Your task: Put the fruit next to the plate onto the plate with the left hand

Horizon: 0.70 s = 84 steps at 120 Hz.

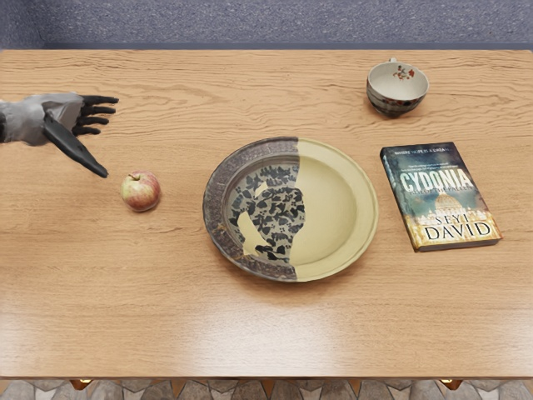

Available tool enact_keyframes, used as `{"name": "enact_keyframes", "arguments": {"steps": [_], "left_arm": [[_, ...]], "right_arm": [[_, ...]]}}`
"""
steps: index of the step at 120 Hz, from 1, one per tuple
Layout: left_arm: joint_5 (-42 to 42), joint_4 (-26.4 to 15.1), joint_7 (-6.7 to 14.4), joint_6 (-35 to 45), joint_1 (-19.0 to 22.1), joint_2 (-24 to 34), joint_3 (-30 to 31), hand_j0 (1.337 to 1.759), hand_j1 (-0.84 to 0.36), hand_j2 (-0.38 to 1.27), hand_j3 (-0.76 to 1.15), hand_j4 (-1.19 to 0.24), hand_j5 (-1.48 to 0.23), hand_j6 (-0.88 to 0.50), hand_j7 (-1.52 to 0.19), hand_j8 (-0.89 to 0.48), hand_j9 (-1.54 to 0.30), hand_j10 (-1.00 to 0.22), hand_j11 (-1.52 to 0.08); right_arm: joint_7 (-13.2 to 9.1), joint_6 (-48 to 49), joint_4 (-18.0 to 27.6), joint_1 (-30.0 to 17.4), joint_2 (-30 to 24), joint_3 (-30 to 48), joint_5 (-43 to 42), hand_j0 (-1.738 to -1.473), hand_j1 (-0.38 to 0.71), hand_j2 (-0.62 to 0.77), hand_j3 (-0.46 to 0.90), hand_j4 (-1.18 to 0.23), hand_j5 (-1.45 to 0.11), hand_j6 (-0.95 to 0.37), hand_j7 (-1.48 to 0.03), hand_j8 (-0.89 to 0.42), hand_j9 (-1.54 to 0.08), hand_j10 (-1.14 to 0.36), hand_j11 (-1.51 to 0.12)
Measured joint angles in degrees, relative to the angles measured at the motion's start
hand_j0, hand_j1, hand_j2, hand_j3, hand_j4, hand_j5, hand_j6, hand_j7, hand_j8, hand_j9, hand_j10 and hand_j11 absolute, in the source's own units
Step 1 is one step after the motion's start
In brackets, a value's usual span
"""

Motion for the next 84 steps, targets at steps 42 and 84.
{"name": "enact_keyframes", "arguments": {"steps": [42, 84], "left_arm": [[0.0, -1.3, -9.5, 21.8, -7.3, -7.0, 20.3, 1.658, 0.30, 0.01, 0.00, -0.05, -0.06, -0.05, -0.06, -0.05, -0.06, -0.05, -0.06], [-0.5, -7.0, -10.7, 25.9, -6.0, -11.7, 24.3, 1.658, 0.23, 0.02, 0.00, -0.10, -0.13, -0.10, -0.13, -0.10, -0.13, -0.10, -0.13]], "right_arm": [[0.0, 0.0, 0.0, 0.0, 0.0, 0.0, 0.0, -1.658, -0.35, 0.00, 0.00, 0.00, 0.00, 0.00, 0.00, 0.00, 0.00, 0.00, 0.00], [0.0, 0.0, 0.0, 0.0, 0.0, 0.0, 0.0, -1.658, -0.35, 0.00, 0.00, 0.00, 0.00, 0.00, 0.00, 0.00, 0.00, 0.00, 0.00]]}}
